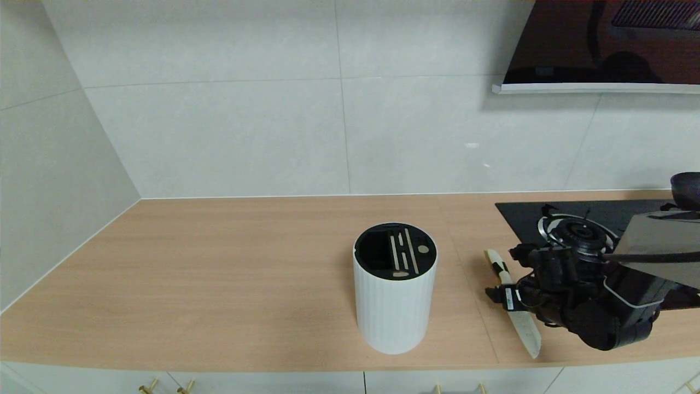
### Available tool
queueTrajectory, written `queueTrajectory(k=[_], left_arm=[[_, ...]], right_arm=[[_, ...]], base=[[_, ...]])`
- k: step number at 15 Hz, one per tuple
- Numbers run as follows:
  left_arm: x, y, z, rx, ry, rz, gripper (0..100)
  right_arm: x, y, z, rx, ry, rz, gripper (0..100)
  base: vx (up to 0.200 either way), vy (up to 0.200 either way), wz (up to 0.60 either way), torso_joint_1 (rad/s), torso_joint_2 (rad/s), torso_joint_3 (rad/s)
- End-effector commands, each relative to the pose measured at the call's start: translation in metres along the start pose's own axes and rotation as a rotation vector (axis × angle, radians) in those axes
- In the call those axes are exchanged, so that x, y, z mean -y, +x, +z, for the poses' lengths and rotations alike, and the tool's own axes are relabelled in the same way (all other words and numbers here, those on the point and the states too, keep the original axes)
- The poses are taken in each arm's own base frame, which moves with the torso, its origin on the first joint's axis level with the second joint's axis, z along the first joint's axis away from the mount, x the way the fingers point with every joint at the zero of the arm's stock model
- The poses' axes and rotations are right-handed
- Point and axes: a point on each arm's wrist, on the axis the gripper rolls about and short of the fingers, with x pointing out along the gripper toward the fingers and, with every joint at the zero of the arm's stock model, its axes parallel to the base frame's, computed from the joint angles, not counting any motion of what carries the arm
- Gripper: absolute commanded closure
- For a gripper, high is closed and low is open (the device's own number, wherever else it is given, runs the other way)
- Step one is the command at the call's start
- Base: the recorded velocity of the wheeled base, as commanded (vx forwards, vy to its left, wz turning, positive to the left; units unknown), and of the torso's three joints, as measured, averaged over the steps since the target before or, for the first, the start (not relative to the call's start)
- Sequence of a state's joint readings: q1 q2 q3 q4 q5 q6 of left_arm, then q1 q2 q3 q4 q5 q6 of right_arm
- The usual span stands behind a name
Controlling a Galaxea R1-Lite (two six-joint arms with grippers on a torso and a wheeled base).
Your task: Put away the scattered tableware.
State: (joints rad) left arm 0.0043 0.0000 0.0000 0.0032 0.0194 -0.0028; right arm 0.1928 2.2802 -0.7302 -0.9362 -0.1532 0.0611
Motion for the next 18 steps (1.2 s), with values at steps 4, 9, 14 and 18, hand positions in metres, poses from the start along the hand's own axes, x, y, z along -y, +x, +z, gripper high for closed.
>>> queueTrajectory(k=[4,9,14,18], left_arm=[[0.0,0.0,0.0,0.0,0.0,0.001,0],[0.0,0.0,0.0,0.0,0.0,0.001,0],[0.0,0.0,0.0,0.0,0.0,0.001,0],[0.0,0.0,0.0,0.0,0.0,0.001,0]], right_arm=[[-0.0024,0.0103,-0.0061,0.005,-0.005,-0.026,0],[-0.0029,0.0099,-0.0055,0.009,-0.002,-0.026,100],[-0.0029,0.0095,-0.0054,0.009,-0.002,-0.026,100],[-0.0024,0.0049,-0.0009,0.022,0.002,-0.026,100]], base=[[0.0,0.0,0.0,0.0,0.0,0.0],[0.0,0.0,0.0,0.0,0.0,0.0],[0.0,0.0,0.0,0.0,0.0,0.0],[0.0,0.0,0.0,0.0,0.0,0.0]])
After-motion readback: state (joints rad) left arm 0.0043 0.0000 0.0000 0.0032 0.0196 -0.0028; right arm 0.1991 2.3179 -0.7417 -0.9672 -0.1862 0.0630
